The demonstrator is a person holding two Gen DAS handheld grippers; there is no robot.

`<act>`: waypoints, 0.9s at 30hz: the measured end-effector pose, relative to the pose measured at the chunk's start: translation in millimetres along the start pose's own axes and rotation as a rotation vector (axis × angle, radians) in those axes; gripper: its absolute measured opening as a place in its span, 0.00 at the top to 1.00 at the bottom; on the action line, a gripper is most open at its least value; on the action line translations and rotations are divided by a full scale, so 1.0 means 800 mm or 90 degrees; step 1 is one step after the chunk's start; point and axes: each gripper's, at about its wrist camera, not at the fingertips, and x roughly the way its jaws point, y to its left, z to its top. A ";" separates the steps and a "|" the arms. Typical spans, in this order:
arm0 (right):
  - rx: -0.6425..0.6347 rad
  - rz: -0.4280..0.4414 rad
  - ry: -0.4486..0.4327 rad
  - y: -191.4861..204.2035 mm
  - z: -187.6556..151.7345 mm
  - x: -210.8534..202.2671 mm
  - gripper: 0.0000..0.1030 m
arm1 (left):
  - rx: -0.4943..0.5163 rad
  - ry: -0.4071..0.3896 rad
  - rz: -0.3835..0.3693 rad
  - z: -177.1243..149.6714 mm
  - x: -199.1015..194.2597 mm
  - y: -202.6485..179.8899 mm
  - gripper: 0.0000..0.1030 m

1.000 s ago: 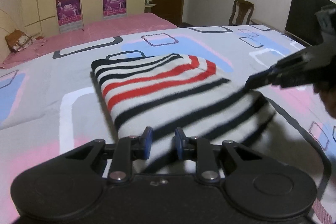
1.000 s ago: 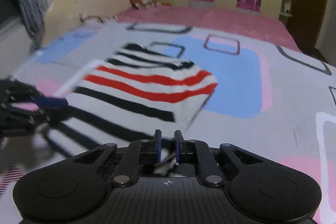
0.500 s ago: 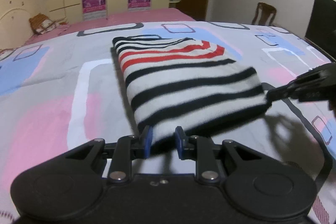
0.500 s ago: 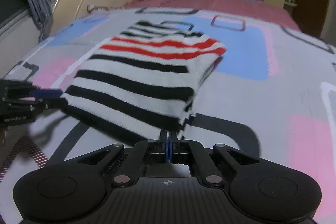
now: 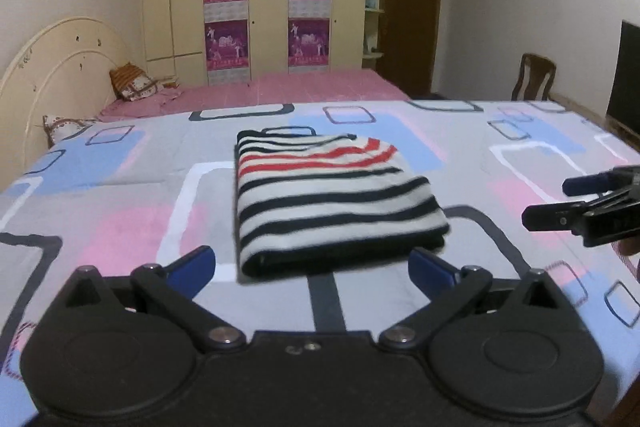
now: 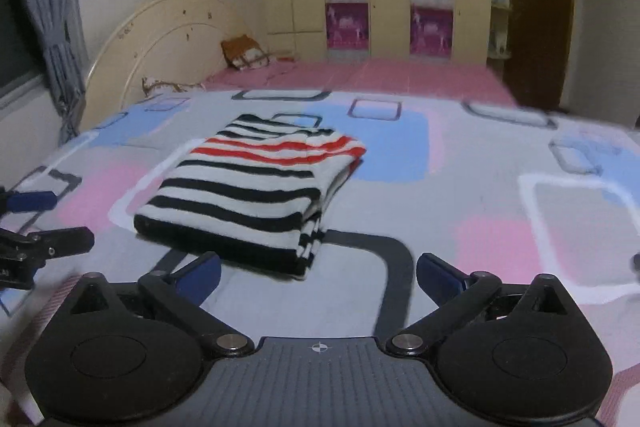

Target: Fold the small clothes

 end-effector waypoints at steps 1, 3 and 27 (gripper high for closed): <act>-0.001 -0.010 0.013 0.003 -0.002 -0.006 0.00 | 0.000 0.000 0.006 -0.001 -0.009 -0.005 0.00; 0.005 -0.019 0.017 0.006 -0.007 -0.023 0.00 | -0.007 0.000 0.015 -0.003 -0.028 -0.015 0.00; 0.072 -0.030 -0.033 0.034 -0.065 -0.210 0.00 | -0.076 -0.040 0.022 -0.040 -0.182 -0.077 0.00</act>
